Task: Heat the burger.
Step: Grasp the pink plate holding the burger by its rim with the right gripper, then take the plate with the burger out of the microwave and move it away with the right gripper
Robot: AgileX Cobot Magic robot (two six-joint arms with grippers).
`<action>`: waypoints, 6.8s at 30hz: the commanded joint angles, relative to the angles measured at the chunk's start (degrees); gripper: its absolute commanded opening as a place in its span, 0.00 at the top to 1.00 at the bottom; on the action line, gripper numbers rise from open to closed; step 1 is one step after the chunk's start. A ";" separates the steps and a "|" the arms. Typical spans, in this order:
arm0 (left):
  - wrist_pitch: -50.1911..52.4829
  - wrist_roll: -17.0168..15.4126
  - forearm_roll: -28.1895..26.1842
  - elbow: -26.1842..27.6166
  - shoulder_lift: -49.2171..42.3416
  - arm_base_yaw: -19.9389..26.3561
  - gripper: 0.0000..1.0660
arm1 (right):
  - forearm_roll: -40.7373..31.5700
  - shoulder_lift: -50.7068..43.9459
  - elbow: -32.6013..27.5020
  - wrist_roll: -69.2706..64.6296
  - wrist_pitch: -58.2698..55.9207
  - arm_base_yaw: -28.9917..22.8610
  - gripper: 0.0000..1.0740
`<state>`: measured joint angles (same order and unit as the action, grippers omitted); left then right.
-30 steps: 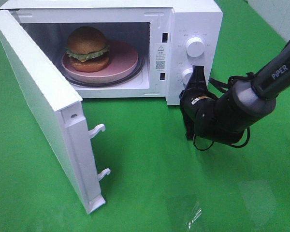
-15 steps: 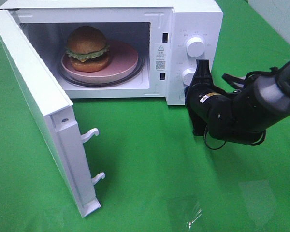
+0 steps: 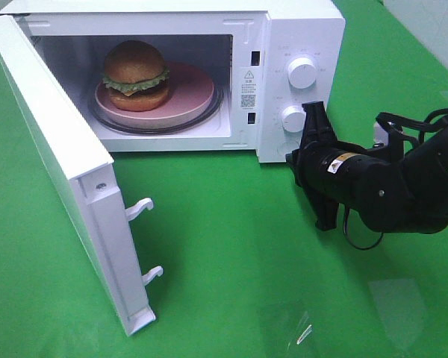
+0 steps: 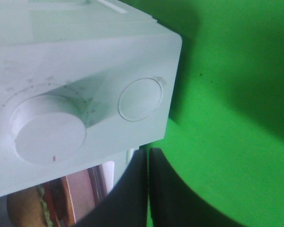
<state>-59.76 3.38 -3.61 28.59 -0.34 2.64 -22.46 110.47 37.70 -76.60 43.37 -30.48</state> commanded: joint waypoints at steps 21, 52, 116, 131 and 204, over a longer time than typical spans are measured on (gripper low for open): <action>0.46 0.11 -0.40 -0.11 -1.03 0.00 0.06 | 3.90 -20.40 -5.56 38.22 -24.58 0.52 0.95; 0.46 0.11 -0.40 -0.11 -1.03 0.00 0.06 | 26.99 -22.98 15.70 108.69 -61.99 0.52 0.93; 0.46 0.11 -0.40 -0.11 -1.03 0.00 0.06 | 45.32 2.01 40.05 135.33 -55.12 -6.99 0.12; 0.46 0.11 -0.40 -0.11 -1.03 0.00 0.06 | 43.43 10.37 47.33 135.33 -53.80 -6.99 0.15; 0.46 0.11 -0.40 -0.11 -1.03 0.00 0.06 | 33.06 24.98 65.03 137.68 -65.03 -8.25 1.00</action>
<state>-59.76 3.38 -3.61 28.59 -0.34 2.64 12.49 136.25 102.62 59.53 -17.88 -38.73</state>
